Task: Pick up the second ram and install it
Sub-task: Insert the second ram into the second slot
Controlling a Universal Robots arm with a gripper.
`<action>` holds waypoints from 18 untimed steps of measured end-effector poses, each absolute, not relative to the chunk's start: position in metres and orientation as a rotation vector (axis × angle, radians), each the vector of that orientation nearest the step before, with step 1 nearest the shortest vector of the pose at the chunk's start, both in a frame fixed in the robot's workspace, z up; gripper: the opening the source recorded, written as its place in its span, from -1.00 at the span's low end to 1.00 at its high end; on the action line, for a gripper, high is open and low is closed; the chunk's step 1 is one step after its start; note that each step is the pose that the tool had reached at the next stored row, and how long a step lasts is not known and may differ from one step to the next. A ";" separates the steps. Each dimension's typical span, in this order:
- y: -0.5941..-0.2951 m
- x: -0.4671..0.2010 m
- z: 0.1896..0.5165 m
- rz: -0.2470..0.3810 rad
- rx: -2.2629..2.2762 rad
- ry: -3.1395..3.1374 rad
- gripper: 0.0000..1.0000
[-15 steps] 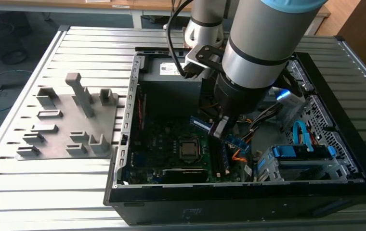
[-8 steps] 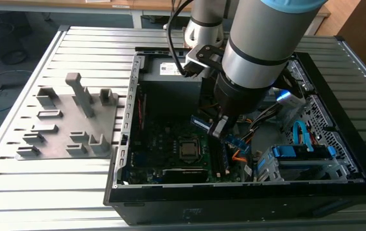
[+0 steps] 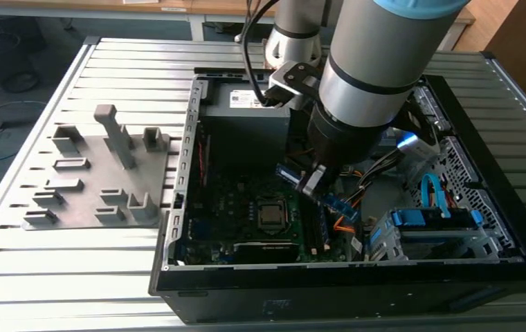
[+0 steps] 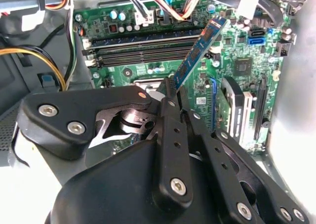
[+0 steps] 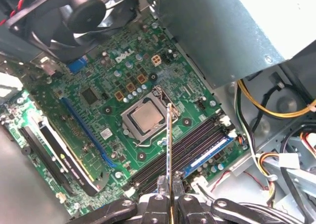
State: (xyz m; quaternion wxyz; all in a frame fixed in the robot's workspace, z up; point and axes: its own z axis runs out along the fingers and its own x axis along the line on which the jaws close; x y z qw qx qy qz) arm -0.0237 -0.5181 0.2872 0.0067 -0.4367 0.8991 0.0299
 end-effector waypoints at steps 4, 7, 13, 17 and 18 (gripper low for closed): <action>-0.518 -0.024 0.287 0.093 -1.324 2.832 -0.73; -0.518 -0.024 0.287 0.093 -1.289 2.847 -0.73; -0.518 -0.024 0.287 0.092 -1.179 2.892 -0.73; -0.518 -0.024 0.287 0.091 -1.109 2.918 -0.73; -0.518 -0.024 0.287 0.091 -1.095 2.923 -0.73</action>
